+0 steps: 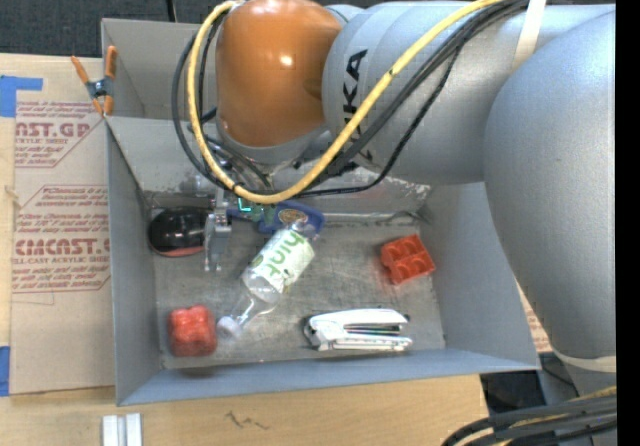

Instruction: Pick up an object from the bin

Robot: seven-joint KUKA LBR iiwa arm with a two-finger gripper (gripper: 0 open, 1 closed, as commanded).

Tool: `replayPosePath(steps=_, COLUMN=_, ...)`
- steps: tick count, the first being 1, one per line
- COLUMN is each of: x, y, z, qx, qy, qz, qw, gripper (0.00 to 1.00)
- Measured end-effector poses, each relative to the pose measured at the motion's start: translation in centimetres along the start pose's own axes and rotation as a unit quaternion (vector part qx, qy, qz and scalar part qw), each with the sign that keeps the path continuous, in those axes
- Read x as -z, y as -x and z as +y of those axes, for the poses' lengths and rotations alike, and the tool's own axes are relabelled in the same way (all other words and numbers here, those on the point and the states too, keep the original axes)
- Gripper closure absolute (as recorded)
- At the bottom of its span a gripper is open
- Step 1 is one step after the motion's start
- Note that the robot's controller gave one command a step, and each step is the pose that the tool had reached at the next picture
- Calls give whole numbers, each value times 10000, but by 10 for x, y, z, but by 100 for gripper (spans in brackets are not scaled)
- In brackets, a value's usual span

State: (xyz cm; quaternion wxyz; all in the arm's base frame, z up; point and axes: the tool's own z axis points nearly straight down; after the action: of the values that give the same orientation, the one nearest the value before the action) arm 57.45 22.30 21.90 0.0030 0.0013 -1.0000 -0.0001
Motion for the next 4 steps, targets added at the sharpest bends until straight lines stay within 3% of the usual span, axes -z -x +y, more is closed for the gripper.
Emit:
replayPosePath(steps=1, x=5, y=2, z=-1, qx=-10, qy=7, qz=-39, qw=10000, gripper=0)
replayPosePath(steps=2, x=-76, y=-4, z=-17, qx=217, qy=9, qz=-54, qw=9997, gripper=0)
replayPosePath(steps=3, x=-109, y=-6, z=-24, qx=276, qy=0, qz=-27, qw=9996, gripper=0)
replayPosePath(steps=4, x=-82, y=21, z=-37, qx=125, qy=9, qz=-62, qw=9999, gripper=0)
